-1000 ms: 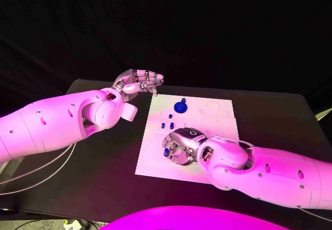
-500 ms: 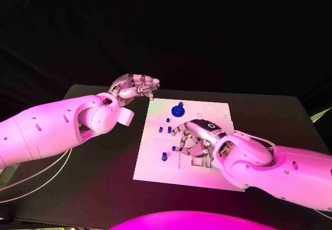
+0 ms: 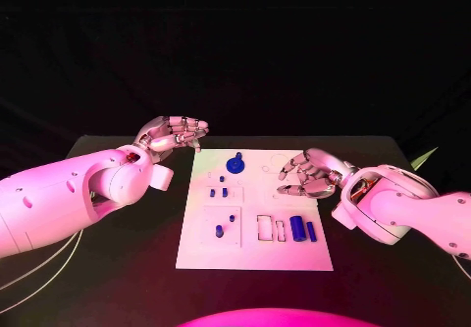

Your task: Assemble the parts on the task board

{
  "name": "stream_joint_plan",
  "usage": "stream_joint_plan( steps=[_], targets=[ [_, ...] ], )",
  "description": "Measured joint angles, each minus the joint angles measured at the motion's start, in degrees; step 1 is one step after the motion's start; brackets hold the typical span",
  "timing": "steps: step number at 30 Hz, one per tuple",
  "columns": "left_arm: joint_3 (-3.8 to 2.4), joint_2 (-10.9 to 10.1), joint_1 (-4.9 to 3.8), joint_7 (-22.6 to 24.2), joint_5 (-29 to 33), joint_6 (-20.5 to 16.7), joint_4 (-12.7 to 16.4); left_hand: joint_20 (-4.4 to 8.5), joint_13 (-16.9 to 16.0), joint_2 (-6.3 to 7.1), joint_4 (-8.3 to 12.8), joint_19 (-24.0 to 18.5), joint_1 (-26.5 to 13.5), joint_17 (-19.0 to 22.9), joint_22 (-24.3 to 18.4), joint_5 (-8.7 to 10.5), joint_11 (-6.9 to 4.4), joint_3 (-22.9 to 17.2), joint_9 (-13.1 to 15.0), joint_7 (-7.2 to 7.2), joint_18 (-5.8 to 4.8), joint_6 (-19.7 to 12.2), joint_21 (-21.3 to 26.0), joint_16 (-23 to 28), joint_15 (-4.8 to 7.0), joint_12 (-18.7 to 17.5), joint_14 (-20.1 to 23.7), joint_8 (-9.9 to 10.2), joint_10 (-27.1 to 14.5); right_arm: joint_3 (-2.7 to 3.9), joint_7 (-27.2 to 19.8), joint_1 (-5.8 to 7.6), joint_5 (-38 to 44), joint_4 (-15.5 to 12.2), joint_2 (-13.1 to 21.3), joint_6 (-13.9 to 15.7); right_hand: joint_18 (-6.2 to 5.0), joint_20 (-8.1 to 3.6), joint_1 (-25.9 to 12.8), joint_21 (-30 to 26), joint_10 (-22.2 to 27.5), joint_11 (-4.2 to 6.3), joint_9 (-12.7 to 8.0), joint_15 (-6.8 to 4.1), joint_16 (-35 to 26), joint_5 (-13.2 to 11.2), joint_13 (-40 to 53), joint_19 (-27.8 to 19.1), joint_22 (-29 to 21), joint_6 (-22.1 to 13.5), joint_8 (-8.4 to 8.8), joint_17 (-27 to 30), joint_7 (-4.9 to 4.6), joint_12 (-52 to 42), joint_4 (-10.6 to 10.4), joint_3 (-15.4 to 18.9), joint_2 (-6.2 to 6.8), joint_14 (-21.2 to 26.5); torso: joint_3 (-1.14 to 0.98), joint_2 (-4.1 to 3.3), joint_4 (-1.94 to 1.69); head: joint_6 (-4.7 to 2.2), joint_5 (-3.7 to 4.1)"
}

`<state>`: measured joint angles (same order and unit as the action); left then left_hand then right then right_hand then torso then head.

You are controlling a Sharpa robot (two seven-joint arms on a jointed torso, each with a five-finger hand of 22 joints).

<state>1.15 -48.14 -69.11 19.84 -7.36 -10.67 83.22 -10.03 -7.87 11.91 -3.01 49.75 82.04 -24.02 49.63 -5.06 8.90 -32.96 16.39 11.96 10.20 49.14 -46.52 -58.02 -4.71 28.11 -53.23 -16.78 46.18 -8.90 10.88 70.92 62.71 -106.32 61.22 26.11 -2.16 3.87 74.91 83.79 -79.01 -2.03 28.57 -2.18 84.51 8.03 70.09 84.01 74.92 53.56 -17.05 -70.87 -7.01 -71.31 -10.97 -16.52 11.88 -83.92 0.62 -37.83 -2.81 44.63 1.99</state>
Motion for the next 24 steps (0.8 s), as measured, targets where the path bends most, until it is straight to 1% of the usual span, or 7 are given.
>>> stream_joint_plan(
  steps=[2,3,7,8,10,18,24],
  targets=[
    [0.00,0.0,0.03,0.0,0.0,0.0,0.0,0.00,0.0,0.00,0.0,0.0,0.0,0.0,0.0,0.00,0.00,0.0,0.0,0.00,0.00,0.0,0.0,0.0,0.00,0.0,0.0,0.0,0.0,-0.29,0.3,-0.03,-1.2,0.1,1.8,-0.7,0.30,0.00,-0.9,1.9,-2.5,0.03,0.6,0.00,1.2,0.2,4.0,0.0,0.0,-0.5,-0.98,-3.1,0.37,-5.5,-1.3,1.2,0.09,0.0,0.08,0.08,0.06,-0.02,1.00],
    [0.00,0.0,0.05,0.0,0.0,0.0,0.0,0.00,0.0,0.00,0.0,0.0,0.0,0.0,0.0,0.00,0.00,0.0,0.0,0.00,0.00,0.0,0.0,0.0,0.00,0.0,0.0,0.0,0.0,-0.39,0.6,-0.13,-1.5,0.1,2.6,-1.1,0.93,0.00,-1.5,2.9,-3.6,0.05,0.9,0.00,1.8,0.2,4.5,0.0,0.0,-0.8,-1.53,-3.7,0.36,-7.6,-2.1,2.0,-0.03,0.0,0.10,0.13,0.09,-0.02,1.44],
    [0.00,0.0,0.09,0.0,0.1,0.1,0.0,0.00,0.0,0.00,0.0,0.0,0.0,0.0,0.0,0.00,0.00,0.0,0.0,0.00,0.00,0.0,0.0,0.0,0.00,0.0,0.0,0.0,0.0,-0.88,2.5,-1.21,-1.5,-0.2,4.9,-2.4,0.93,0.00,-2.4,4.7,-4.7,0.09,1.8,0.00,3.0,0.2,4.9,0.0,0.0,-0.8,-2.71,-4.1,0.39,-11.6,-4.8,4.7,-0.28,0.0,0.14,0.27,0.23,0.14,2.69],
    [0.00,0.0,0.10,0.0,0.1,0.1,0.0,0.00,0.0,0.00,0.0,0.0,0.0,0.0,0.0,0.00,0.00,0.0,0.0,0.00,0.00,0.0,0.0,0.0,0.00,0.0,0.0,0.0,0.0,-0.97,3.1,-1.49,-1.3,-0.4,5.2,-2.6,0.93,0.00,-2.7,5.2,-4.7,0.08,2.1,0.00,3.2,1.0,4.9,0.0,0.0,-0.8,-3.04,-4.1,0.39,-12.5,-5.3,5.9,-0.62,0.0,0.15,0.30,0.25,0.18,2.87],
    [0.00,0.0,0.15,0.0,0.1,0.1,0.0,0.00,0.0,0.00,0.0,0.0,0.0,0.0,0.0,0.00,0.00,0.0,0.0,0.00,0.00,0.0,0.0,0.0,0.00,0.0,0.0,0.0,0.0,-1.12,4.5,-2.31,-0.4,-1.1,5.8,-3.2,1.79,0.00,-3.7,6.0,-4.7,0.09,2.5,0.00,3.5,2.2,4.9,0.0,0.0,-0.8,-3.33,-4.1,0.39,-13.6,-5.6,7.6,-0.95,0.0,0.17,0.34,0.32,0.25,3.14],
    [0.01,0.1,0.27,0.0,0.2,0.2,0.2,0.00,0.0,0.00,0.0,0.0,0.0,0.0,0.0,0.00,0.00,0.0,0.0,0.00,0.00,0.0,0.0,0.0,0.00,0.0,0.0,0.0,0.0,-1.49,9.9,-4.68,4.4,-2.1,6.8,-4.2,1.79,0.01,-4.5,6.0,-4.9,0.29,2.9,0.00,3.7,2.5,4.9,0.0,0.0,-0.6,-3.58,-4.1,0.59,-14.6,-5.8,10.4,-1.78,0.0,0.27,0.53,0.60,0.47,3.66],
    [0.02,0.0,0.30,0.0,0.3,0.4,0.2,0.00,0.0,0.00,0.0,0.0,0.0,0.0,0.0,0.00,0.00,0.0,0.0,0.00,0.00,0.0,0.0,0.0,0.00,0.0,0.0,0.0,0.0,-1.56,12.9,-6.00,7.5,-2.4,5.9,-4.3,1.79,0.01,-4.5,6.0,-4.9,0.29,3.0,0.00,3.7,2.5,4.9,0.0,0.0,-0.6,-3.58,-4.1,0.59,-14.6,-5.7,10.8,-1.78,0.0,0.31,0.55,0.58,0.52,3.78]
  ],
)
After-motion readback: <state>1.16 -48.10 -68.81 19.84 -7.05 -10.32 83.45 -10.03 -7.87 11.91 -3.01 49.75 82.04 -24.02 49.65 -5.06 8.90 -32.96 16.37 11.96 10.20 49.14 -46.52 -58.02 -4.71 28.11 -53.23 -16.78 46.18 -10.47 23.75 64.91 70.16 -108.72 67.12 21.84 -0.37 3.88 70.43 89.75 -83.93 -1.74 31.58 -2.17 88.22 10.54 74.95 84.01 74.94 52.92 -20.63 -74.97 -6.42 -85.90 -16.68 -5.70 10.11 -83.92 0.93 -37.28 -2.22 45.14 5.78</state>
